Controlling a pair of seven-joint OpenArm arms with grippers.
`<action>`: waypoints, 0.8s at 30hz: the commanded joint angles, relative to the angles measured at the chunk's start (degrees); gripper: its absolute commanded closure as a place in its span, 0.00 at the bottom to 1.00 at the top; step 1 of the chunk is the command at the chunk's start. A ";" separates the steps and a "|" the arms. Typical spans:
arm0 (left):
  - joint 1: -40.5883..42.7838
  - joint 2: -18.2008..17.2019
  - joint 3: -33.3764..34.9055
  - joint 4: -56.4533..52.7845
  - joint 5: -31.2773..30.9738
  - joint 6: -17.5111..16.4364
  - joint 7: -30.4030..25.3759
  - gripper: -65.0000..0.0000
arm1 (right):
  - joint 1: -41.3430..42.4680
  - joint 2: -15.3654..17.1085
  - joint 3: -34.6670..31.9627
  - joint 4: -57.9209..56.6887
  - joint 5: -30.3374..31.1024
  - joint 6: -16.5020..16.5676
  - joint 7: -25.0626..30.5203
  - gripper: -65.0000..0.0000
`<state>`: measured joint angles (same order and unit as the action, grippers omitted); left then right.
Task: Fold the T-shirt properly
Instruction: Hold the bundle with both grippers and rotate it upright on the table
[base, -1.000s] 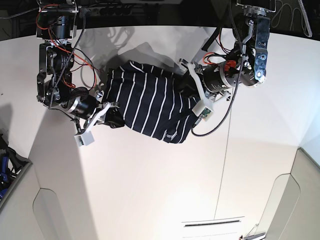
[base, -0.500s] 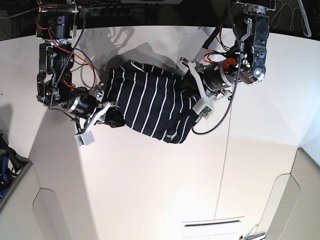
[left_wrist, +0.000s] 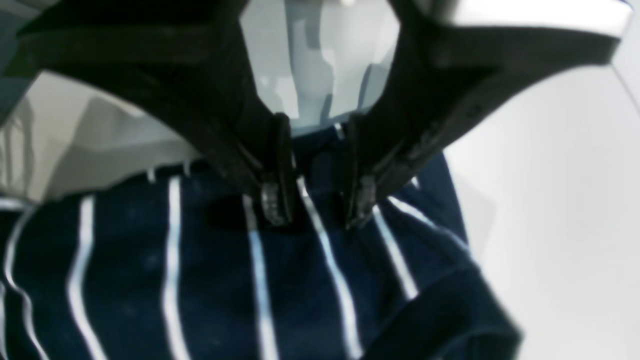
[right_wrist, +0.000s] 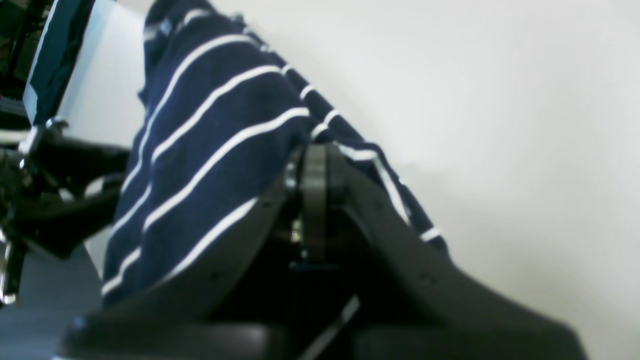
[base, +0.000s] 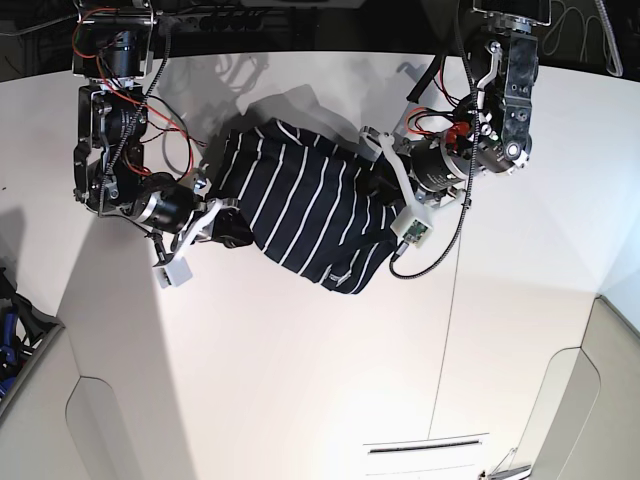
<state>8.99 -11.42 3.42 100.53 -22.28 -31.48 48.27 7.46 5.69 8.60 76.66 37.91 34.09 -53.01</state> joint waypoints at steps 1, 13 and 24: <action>-1.27 -0.17 -0.11 0.74 -0.31 0.59 -1.22 0.73 | 0.42 0.17 0.07 1.11 1.18 0.66 0.48 1.00; -3.78 -0.13 -0.11 -0.35 0.74 0.87 -2.84 0.73 | -6.51 0.17 0.07 3.17 4.17 0.87 0.48 1.00; -9.68 0.00 -0.11 -11.87 0.63 1.09 -3.10 0.73 | -11.56 0.15 0.04 10.08 6.25 0.87 0.24 1.00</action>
<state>0.10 -11.25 3.42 88.16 -22.09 -30.87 45.17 -4.62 5.69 8.60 85.71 42.96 34.52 -53.28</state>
